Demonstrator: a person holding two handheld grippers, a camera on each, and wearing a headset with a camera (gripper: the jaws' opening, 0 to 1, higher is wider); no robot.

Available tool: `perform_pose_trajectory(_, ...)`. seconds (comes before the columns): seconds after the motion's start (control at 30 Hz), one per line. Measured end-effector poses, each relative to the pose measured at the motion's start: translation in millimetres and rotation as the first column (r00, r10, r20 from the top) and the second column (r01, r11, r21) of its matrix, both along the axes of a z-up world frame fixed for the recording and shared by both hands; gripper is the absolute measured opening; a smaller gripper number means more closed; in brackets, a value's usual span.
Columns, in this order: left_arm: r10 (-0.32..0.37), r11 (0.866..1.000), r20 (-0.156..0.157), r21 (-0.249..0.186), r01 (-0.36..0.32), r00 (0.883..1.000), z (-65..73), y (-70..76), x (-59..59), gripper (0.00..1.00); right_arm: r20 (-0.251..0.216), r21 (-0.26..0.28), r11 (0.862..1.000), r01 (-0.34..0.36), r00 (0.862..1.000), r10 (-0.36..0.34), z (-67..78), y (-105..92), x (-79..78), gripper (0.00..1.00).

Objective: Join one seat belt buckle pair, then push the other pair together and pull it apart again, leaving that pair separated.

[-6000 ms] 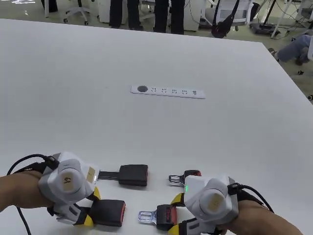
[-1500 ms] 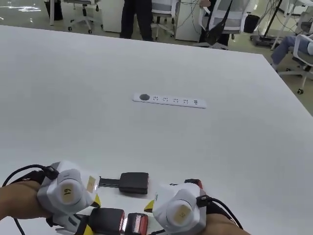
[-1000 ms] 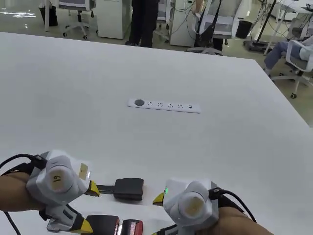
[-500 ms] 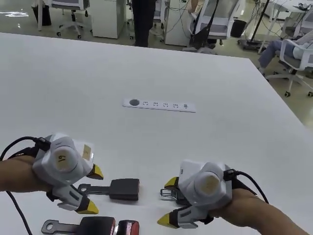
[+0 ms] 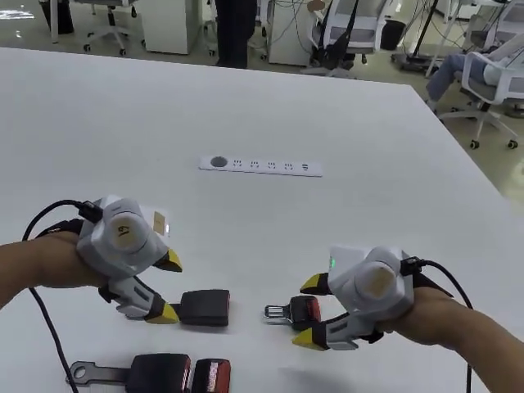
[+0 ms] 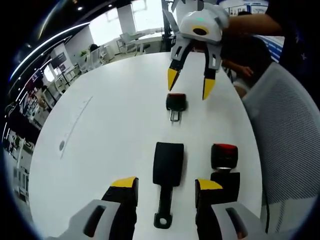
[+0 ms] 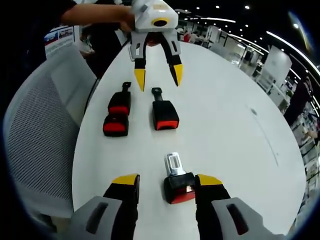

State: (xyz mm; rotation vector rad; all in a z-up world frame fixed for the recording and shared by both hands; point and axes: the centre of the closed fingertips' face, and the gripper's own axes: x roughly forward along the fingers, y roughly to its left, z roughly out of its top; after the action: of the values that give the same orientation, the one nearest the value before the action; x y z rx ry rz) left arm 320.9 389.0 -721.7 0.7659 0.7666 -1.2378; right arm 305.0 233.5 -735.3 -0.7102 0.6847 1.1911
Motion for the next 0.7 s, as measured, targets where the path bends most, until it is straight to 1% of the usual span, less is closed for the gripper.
perform_pose_trajectory(0.07, -0.009, 1.000, -0.004, 0.005, 0.009, 1.000, -6.3, -1.5, 3.1, 0.47, 0.005, -0.011, 1.000, -0.006, 1.000, 0.006, -5.6, -5.0, 4.1, 0.41)
perform_pose_trajectory(0.1, -0.013, 1.000, -0.006, 0.009, 0.013, 1.000, -4.0, -2.5, 2.9, 0.46, 0.004, -0.012, 1.000, -0.005, 1.000, 0.005, -6.0, -6.1, 5.8, 0.40)
perform_pose_trajectory(0.13, -0.018, 1.000, -0.010, 0.016, 0.018, 1.000, -5.7, -3.5, 3.6, 0.46, 0.001, -0.014, 1.000, -0.005, 1.000, 0.005, -5.7, -6.4, 6.0, 0.40)
perform_pose_trajectory(0.27, -0.037, 0.999, -0.025, 0.036, 0.037, 0.999, -17.5, -3.6, 8.1, 0.44, -0.001, -0.029, 0.999, -0.016, 1.000, 0.016, -11.4, -10.8, 12.3, 0.39)
perform_pose_trajectory(0.43, -0.057, 0.996, -0.044, 0.061, 0.060, 0.997, -28.3, -4.6, 10.0, 0.42, 0.003, -0.043, 0.999, -0.025, 1.000, 0.025, -16.7, -12.3, 18.3, 0.35)
perform_pose_trajectory(0.5, -0.062, 0.996, -0.051, 0.063, 0.065, 0.997, -30.1, -6.2, 10.1, 0.41, -0.006, -0.047, 0.999, -0.027, 1.000, 0.027, -17.9, -12.9, 18.5, 0.34)
perform_pose_trajectory(0.57, -0.062, 0.996, -0.057, 0.066, 0.065, 0.996, -35.3, -6.8, 11.2, 0.40, -0.017, -0.057, 0.998, -0.033, 0.999, 0.032, -22.8, -15.1, 20.2, 0.34)
perform_pose_trajectory(0.63, -0.065, 0.995, -0.064, 0.071, 0.070, 0.996, -39.8, -7.7, 11.7, 0.39, -0.028, -0.067, 0.997, -0.035, 0.999, 0.033, -24.7, -16.9, 19.1, 0.33)
perform_pose_trajectory(0.7, -0.068, 0.995, -0.074, 0.074, 0.073, 0.995, -40.7, -8.5, 10.2, 0.37, -0.035, -0.080, 0.996, -0.041, 0.999, 0.039, -29.5, -19.7, 19.0, 0.33)
